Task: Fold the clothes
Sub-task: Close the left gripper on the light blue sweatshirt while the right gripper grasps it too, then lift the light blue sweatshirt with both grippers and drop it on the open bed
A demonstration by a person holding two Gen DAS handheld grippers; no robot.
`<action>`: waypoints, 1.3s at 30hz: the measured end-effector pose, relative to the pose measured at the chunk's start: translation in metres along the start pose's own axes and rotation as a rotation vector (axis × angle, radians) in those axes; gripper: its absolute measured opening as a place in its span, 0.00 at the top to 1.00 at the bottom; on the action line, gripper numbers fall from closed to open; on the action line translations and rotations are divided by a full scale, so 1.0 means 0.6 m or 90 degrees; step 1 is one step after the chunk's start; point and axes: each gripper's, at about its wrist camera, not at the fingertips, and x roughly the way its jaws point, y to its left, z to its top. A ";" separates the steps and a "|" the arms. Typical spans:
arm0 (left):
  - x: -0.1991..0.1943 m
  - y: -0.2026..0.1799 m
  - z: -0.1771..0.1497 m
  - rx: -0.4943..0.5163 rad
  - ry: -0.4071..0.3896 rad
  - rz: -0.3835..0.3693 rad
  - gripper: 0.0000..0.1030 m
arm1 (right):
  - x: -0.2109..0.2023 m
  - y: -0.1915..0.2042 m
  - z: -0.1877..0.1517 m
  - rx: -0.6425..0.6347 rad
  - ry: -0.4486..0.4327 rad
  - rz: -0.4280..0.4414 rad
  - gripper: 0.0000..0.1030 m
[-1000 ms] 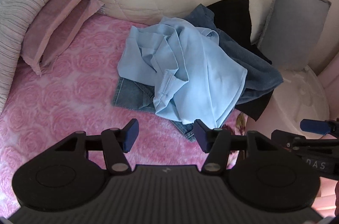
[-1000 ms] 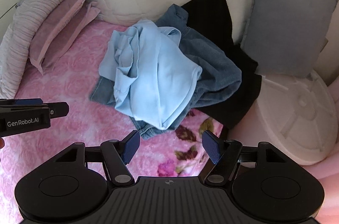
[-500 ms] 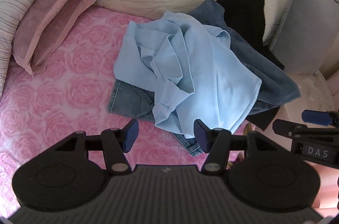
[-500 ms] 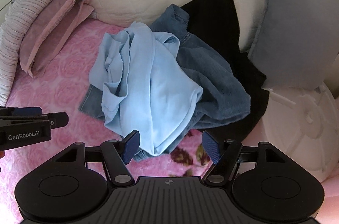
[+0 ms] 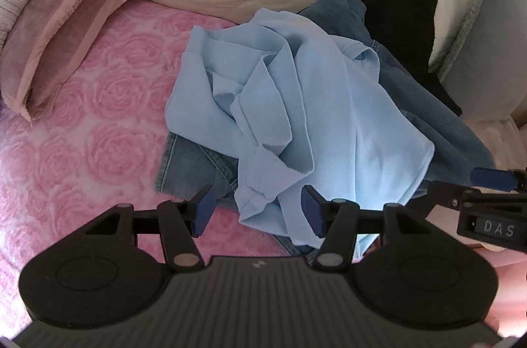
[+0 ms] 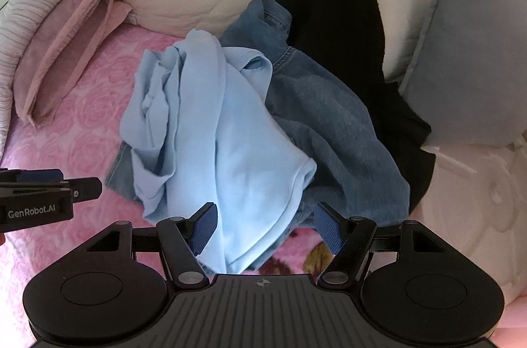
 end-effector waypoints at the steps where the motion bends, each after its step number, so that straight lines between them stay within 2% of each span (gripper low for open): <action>1: 0.010 0.000 0.004 0.000 0.004 -0.001 0.48 | 0.008 -0.002 0.006 0.000 0.001 0.000 0.33; 8: 0.083 0.004 0.029 -0.015 0.032 -0.010 0.46 | 0.061 -0.012 0.039 -0.020 -0.001 0.003 0.43; 16: 0.169 0.022 0.045 -0.076 0.067 -0.018 0.46 | 0.128 -0.029 0.066 -0.016 -0.012 0.009 0.44; 18: 0.186 0.023 0.044 -0.077 0.076 -0.033 0.63 | 0.146 -0.029 0.070 -0.017 -0.011 0.011 0.44; 19: 0.194 0.022 0.042 -0.073 0.082 -0.039 0.81 | 0.154 -0.029 0.072 -0.019 -0.010 0.012 0.44; 20: 0.198 0.021 0.039 -0.072 0.087 -0.042 0.84 | 0.163 -0.028 0.072 -0.026 -0.003 0.016 0.51; 21: 0.197 0.019 0.037 -0.071 0.086 -0.043 0.87 | 0.169 -0.026 0.072 -0.039 0.002 0.028 0.93; 22: 0.191 0.017 0.036 -0.067 0.076 -0.044 0.89 | 0.165 -0.023 0.071 -0.050 -0.009 0.033 0.98; 25: 0.162 0.011 0.031 -0.034 0.039 -0.032 0.89 | 0.144 -0.003 0.064 -0.104 -0.040 0.022 0.98; 28: 0.144 0.011 0.028 -0.028 0.030 -0.032 0.89 | 0.121 0.020 0.057 -0.164 -0.069 0.003 0.98; 30: 0.135 0.013 0.024 -0.032 0.023 -0.039 0.90 | 0.128 0.027 0.052 -0.172 -0.053 0.006 0.98; 33: 0.108 0.018 0.019 -0.045 -0.001 -0.049 0.92 | 0.116 0.031 0.048 -0.173 -0.057 0.069 0.99; 36: 0.053 0.030 0.014 -0.068 -0.038 -0.052 0.92 | 0.062 0.051 0.039 -0.202 -0.117 0.089 0.99; 39: -0.020 0.054 0.004 -0.093 -0.086 -0.051 0.93 | 0.007 0.062 0.047 -0.178 -0.153 0.146 0.99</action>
